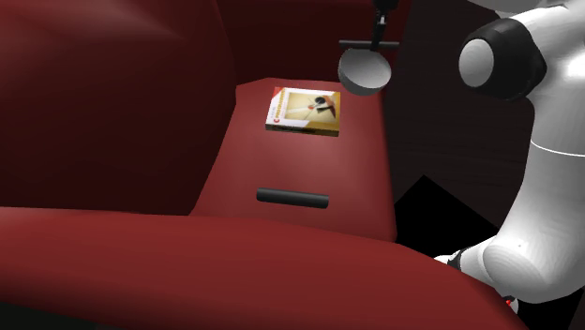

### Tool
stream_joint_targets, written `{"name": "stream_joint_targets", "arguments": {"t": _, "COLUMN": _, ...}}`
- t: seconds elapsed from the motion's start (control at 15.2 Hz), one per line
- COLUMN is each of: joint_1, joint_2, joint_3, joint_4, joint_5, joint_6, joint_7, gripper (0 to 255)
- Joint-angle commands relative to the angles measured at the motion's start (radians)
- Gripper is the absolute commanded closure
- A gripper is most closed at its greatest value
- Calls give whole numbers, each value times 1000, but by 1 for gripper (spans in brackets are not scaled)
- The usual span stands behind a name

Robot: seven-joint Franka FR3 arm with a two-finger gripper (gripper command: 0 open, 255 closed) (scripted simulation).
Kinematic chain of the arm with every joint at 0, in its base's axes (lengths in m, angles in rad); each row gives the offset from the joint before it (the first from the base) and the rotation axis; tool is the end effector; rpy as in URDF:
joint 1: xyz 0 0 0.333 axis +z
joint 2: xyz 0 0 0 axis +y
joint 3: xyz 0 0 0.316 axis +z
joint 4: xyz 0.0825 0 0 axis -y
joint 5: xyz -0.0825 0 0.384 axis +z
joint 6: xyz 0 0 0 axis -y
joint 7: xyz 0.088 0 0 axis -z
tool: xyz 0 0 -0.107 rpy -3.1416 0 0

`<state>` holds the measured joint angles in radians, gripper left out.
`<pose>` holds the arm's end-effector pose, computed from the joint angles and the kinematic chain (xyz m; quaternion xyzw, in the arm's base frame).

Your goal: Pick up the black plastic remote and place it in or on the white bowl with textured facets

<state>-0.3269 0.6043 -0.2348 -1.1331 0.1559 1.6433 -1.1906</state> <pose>0.6369 -0.3286 0.4564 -0.9474 -0.3173 0.0176 0.0374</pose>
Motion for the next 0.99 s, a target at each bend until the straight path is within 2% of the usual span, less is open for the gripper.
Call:
{"name": "stream_joint_targets", "arguments": {"t": 0.0, "joint_1": 2, "joint_2": 1, "joint_3": 0, "joint_4": -25, "joint_5": 0, "joint_6": 26, "joint_7": -2, "gripper": 255}}
{"name": "stream_joint_targets", "arguments": {"t": 0.33, "joint_1": 8, "joint_2": 2, "joint_3": 2, "joint_4": -96, "joint_5": 2, "joint_6": 98, "joint_7": -6, "gripper": 255}}
{"name": "stream_joint_targets", "arguments": {"t": 0.86, "joint_1": 8, "joint_2": 2, "joint_3": 1, "joint_4": -96, "joint_5": 2, "joint_6": 98, "joint_7": -6, "gripper": 255}}
{"name": "stream_joint_targets", "arguments": {"t": 0.92, "joint_1": 7, "joint_2": 1, "joint_3": 1, "joint_4": -99, "joint_5": 2, "joint_6": 100, "joint_7": -8, "gripper": 0}}
